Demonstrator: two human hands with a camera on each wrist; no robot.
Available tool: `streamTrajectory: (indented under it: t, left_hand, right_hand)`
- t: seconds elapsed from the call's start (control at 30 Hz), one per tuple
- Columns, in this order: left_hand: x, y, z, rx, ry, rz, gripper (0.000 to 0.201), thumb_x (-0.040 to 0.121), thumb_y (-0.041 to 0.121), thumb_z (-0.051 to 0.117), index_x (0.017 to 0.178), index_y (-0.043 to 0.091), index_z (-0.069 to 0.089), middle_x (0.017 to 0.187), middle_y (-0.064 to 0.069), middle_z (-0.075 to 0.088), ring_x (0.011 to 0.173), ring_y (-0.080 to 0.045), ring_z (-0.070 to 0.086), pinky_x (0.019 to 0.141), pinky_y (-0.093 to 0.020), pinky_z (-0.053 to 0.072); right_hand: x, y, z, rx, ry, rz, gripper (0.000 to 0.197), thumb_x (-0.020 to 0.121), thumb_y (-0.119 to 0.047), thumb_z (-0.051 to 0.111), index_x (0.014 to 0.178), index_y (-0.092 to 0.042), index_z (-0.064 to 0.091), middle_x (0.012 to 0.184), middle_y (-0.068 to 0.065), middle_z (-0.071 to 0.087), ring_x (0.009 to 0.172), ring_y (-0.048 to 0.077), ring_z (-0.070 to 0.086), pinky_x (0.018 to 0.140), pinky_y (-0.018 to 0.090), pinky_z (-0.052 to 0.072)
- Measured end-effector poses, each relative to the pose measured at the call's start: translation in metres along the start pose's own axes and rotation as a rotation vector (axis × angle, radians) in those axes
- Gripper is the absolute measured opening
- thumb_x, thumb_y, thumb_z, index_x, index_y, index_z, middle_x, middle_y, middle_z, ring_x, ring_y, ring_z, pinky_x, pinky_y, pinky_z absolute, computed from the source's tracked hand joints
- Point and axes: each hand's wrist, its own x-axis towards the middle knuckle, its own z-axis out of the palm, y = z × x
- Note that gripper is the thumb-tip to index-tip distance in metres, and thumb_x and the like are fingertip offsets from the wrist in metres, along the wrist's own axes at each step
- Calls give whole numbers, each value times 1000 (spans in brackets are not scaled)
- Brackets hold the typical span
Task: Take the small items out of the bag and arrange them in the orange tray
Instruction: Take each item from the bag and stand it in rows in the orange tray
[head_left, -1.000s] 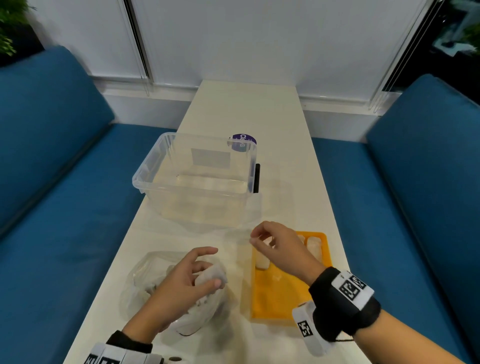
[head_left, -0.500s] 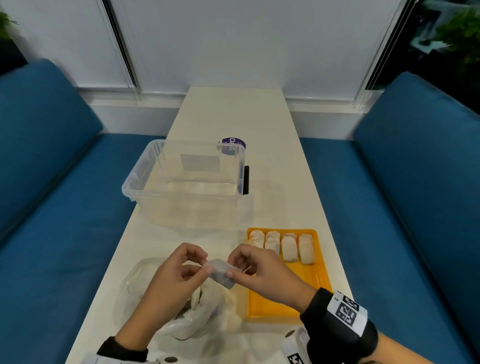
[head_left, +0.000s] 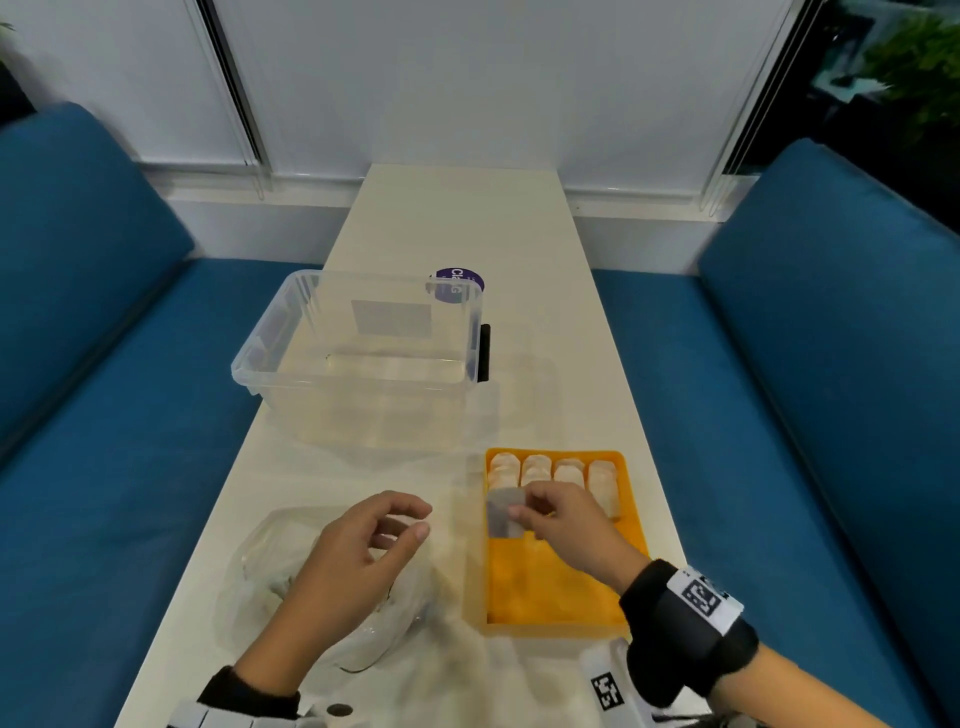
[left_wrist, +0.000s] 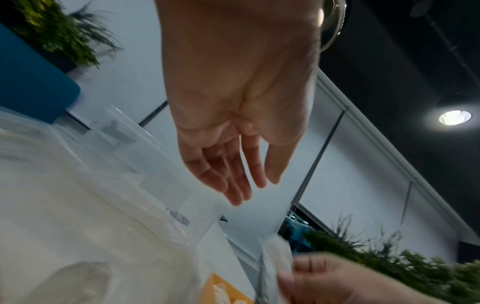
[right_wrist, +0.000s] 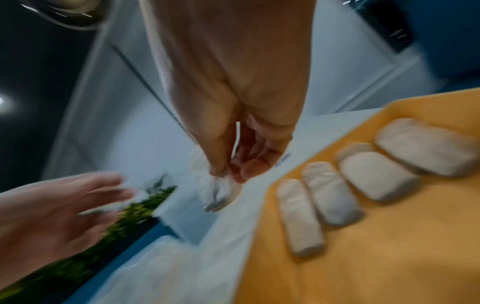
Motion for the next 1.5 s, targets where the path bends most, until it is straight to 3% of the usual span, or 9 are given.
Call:
streamTrajectory:
  t: [0.1,0.33,0.5,0.67,0.87,1.03,1.2,1.33,1.5]
  left_hand:
    - [-4,-13,-10,36,-70,-108,8,88,26,60,94,31,63,95,10,67,86,-7,62,67,-22,53]
    - [-16,-28,-18,44,-119,-276,11,91,25,56,102,27,57,106,8,62,90,-7,60,55,-9,47]
    - [-21,-34,-23,17,-105,-313,13,90,22,58,101,30,59,104,12,63,89,-4,61,60,-8,48]
    - [-20,-37,-27,45,-116,-326,13,91,26,56,102,33,56,103,13,63,91,-1,60,61,-8,45]
    - [-15,-38,-30,57,-135,-310,14,91,29,56,102,37,55,104,14,63,91,0,61,67,-12,46]
    - [-10,-38,-32,93,-140,-306,13,90,29,58,101,34,56,101,13,63,92,-2,59,65,-12,47]
    - [7,-54,-30,319,-128,-305,19,84,21,65,100,27,55,103,10,59,92,-3,56,72,-12,44]
    - [19,-64,-19,457,-232,-347,49,79,26,69,123,20,50,121,3,51,113,-13,51,80,-16,42]
    - [25,-73,0,576,-368,-291,86,70,39,74,141,24,28,135,-2,37,120,-20,43,90,-29,47]
  right_hand:
    - [19,30,-15,34,24,217,21,93,-19,56,73,-16,55,74,4,53,73,17,53,65,26,47]
    - [52,59,-26,-63,-51,431,8,90,-15,62,91,-7,60,72,2,58,62,11,53,60,17,44]
    - [64,56,-18,-100,-57,440,9,90,-14,60,88,-6,61,70,2,58,62,10,53,58,16,44]
    - [70,56,-16,-213,-55,423,15,89,-16,62,95,-2,65,77,8,62,66,15,55,78,29,52]
    - [71,55,-16,-260,-68,420,13,90,-16,61,95,-4,64,73,2,58,61,10,52,65,19,46]
    - [70,56,-17,-282,-89,427,12,88,-17,64,93,-7,65,82,7,64,77,18,60,87,31,53]
    - [67,50,-19,-368,-45,385,14,85,-19,64,79,-20,51,84,3,61,83,20,58,77,29,52]
    - [58,28,-22,-444,31,287,15,89,-22,58,103,-17,54,99,3,54,88,17,51,70,22,38]
    - [29,-19,14,-535,-23,-292,24,90,-8,48,110,-19,55,108,-1,49,98,19,50,83,30,44]
